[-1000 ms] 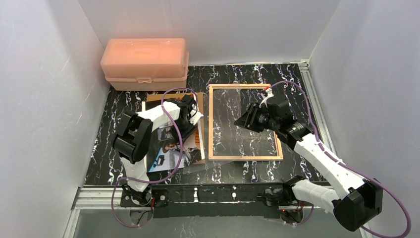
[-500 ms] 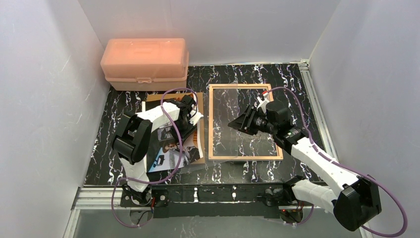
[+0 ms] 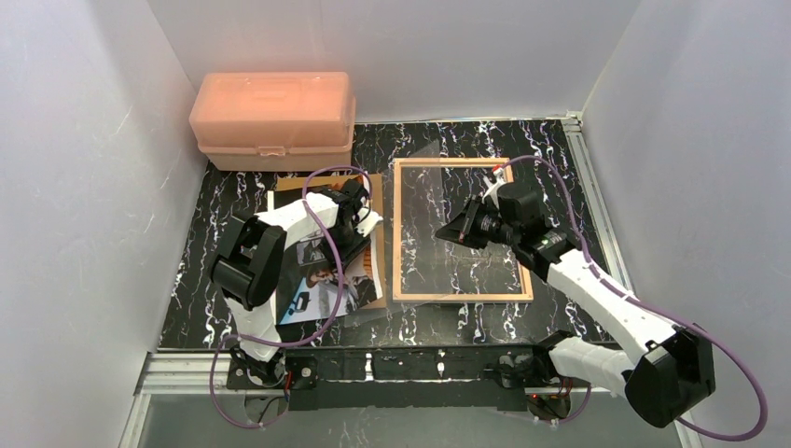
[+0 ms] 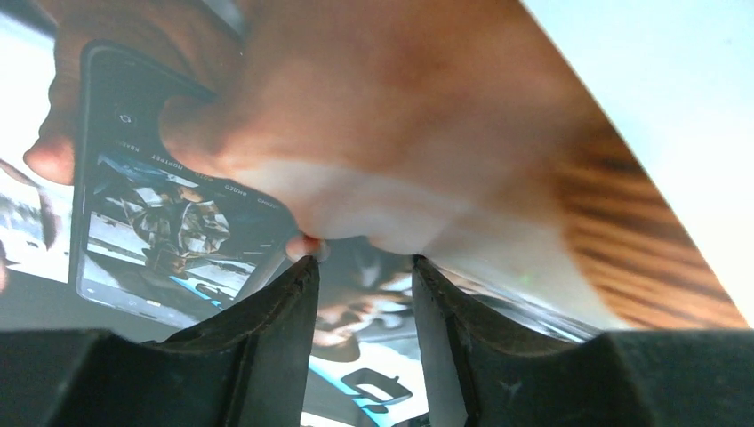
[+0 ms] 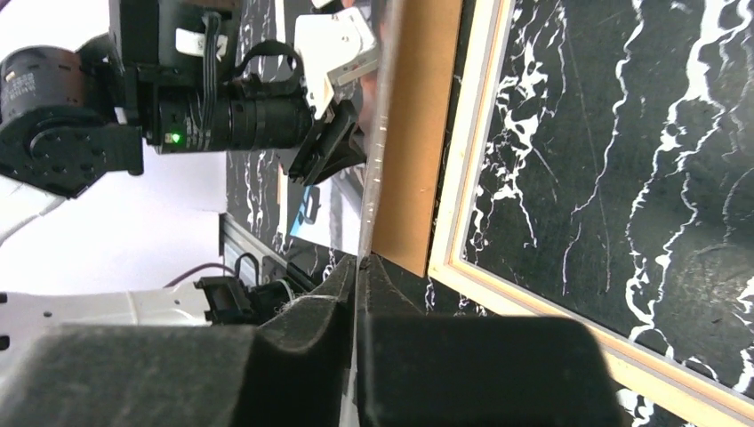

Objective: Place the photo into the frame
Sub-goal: Pick up the photo frame item at the center of the board.

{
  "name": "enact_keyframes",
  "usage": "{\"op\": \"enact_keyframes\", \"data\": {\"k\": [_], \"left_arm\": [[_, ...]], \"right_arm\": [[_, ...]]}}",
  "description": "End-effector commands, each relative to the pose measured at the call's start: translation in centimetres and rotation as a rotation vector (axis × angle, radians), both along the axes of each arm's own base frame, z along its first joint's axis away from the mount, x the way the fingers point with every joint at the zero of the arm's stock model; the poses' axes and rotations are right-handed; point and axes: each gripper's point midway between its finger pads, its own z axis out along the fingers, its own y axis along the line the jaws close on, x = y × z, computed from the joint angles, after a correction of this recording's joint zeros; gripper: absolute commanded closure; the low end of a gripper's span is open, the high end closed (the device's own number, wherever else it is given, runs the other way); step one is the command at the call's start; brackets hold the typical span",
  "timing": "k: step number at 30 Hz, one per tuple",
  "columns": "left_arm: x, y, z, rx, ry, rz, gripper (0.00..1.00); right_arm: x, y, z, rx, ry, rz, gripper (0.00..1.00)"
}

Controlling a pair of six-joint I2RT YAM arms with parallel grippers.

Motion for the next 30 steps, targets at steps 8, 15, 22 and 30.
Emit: {"op": "enact_keyframes", "data": {"k": [8,15,22,30], "left_arm": [[1.6,1.1,5.0,-0.036,-0.066,0.048,0.44],[2.8,0.2,9.2,-0.145,-0.092,0.116,0.26],[3.5,-4.4,9.8,-0.288,-0.003,0.177,0.17],[5.6,-10.7,7.1,-0.322,0.036,0.157,0.18]], "right_arm": [[3.5,-3.5,8.9,-0.279,-0.261,-0.063,0.99],[4.1,-5.5,12.6,-0.347,-0.348,-0.122,0.99],[4.4,-7.7,16.0,-0.382,-0.41,-0.216,0.99],[3.3,-11.1,18.8,-0.445,-0.444,-0.337,0.99]]}}
